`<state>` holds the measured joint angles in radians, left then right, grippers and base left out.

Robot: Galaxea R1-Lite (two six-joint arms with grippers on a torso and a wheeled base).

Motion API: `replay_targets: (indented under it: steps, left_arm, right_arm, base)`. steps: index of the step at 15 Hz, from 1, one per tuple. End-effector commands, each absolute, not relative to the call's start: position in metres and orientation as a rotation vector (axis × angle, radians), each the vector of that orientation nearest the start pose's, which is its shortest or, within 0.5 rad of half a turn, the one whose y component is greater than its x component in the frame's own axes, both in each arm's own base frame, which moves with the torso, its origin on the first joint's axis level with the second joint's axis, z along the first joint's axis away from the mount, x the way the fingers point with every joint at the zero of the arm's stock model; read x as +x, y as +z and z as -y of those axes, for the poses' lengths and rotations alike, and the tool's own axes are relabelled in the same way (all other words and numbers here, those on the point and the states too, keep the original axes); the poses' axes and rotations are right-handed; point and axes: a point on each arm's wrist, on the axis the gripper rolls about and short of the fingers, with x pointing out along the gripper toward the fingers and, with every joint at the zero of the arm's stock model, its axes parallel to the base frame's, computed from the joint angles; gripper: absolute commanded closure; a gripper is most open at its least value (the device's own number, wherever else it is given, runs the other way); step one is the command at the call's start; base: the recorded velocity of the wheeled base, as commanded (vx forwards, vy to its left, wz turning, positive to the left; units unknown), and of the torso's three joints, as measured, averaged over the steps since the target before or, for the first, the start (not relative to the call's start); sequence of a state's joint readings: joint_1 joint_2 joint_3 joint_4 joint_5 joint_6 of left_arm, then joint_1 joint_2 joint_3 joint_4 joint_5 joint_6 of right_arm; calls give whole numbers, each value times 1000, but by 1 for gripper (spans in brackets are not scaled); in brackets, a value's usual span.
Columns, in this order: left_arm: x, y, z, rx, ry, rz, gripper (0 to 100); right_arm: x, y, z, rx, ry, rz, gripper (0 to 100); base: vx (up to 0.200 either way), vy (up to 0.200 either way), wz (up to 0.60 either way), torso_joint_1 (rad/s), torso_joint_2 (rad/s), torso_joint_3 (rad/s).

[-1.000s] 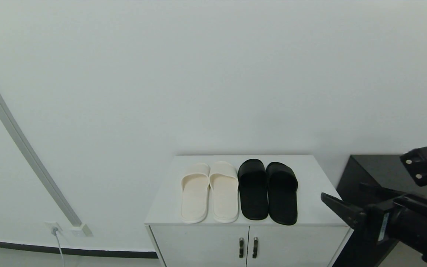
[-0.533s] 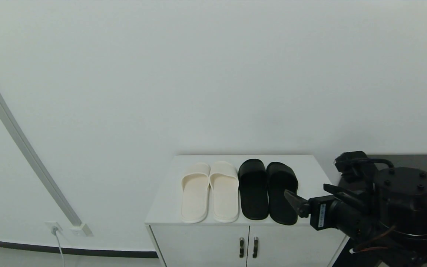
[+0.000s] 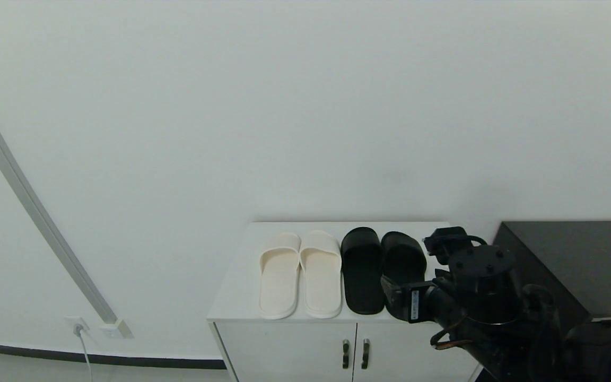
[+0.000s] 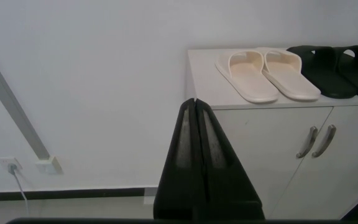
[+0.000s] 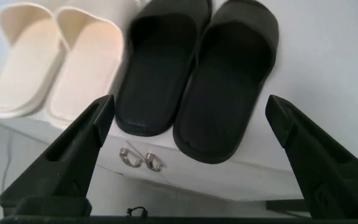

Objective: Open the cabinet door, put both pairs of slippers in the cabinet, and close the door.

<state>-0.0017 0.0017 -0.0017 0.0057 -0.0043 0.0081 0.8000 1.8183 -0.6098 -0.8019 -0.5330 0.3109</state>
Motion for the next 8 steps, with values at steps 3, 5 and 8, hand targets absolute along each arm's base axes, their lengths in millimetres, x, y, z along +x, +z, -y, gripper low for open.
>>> replay_targets:
  steps: [3, 5, 8]
  left_arm:
    - [-23, 75, 0, 9, -6, -6, 100]
    - [-23, 75, 0, 8, -6, -6, 100]
    - [-23, 75, 0, 8, -6, -6, 100]
  right_arm:
    - [234, 86, -223, 33, 158, -375, 0]
    - [244, 76, -232, 37, 145, -365, 0]
    - [270, 63, -238, 38, 80, -352, 0]
  base:
    - [0, 0, 0, 0, 0, 0]
    - [0, 0, 0, 0, 0, 0]
    - [0, 0, 0, 0, 0, 0]
